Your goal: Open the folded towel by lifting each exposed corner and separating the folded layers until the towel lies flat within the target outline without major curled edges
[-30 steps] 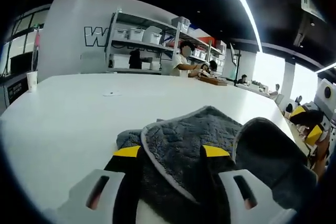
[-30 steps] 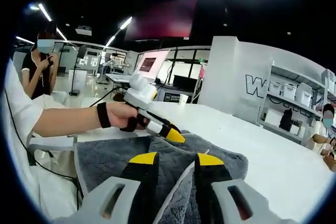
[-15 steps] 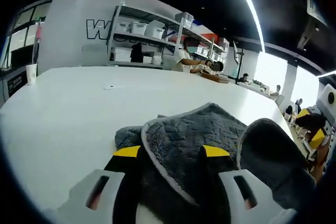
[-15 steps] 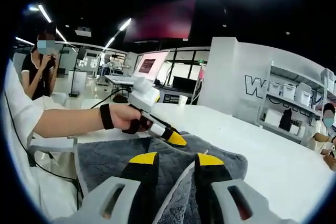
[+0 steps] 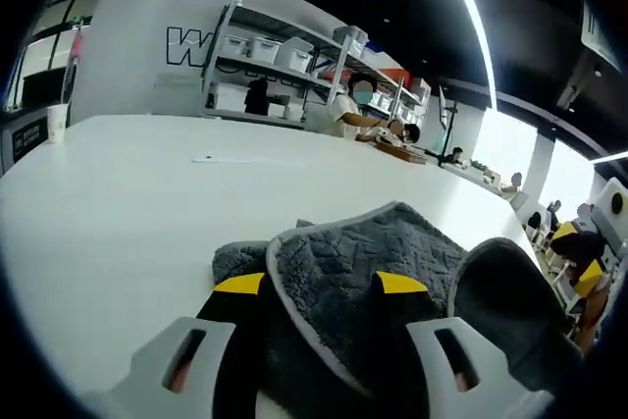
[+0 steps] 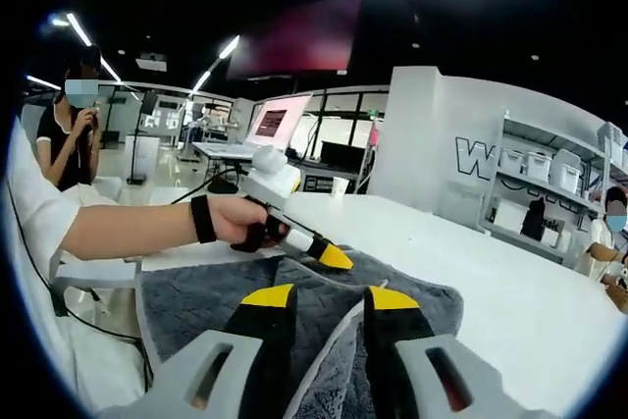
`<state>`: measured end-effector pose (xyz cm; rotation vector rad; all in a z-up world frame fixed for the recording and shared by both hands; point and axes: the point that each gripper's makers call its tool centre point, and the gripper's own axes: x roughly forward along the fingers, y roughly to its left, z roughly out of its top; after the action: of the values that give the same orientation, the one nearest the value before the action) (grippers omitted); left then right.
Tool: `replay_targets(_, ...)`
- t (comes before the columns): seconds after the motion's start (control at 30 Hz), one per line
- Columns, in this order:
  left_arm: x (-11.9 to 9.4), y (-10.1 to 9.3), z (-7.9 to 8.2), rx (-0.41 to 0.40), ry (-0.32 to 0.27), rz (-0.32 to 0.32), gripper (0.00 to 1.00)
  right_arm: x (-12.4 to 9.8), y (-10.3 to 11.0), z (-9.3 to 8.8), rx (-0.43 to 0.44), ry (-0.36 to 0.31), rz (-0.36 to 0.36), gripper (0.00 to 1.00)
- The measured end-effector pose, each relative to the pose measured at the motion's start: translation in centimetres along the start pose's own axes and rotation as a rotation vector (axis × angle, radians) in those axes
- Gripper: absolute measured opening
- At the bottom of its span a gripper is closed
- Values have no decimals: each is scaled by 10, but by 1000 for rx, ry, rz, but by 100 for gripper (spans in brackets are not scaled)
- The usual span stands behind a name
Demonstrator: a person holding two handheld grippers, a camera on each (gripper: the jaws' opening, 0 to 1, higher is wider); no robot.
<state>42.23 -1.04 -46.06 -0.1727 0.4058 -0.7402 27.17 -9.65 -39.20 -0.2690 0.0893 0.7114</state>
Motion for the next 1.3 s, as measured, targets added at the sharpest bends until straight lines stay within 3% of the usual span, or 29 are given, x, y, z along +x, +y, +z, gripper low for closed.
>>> replay_targets(0.3, 1, -12, 7, -8, -38, -36, 38, 2, 1, 0, 0, 5, -1, 22)
replay_targets(0.7, 6, -9, -2, 8, -10, -15, 34, 5, 2, 0, 3, 8, -4, 22)
replay_targets(1.03, 6, -5, 1, 58, -24, 11, 12, 16, -14, -5, 1, 43, -65, 22)
replay_targets(1.3, 5, -1, 0, 59, -30, 17, 4, 21, -13, -11, 26, 55, -57, 23)
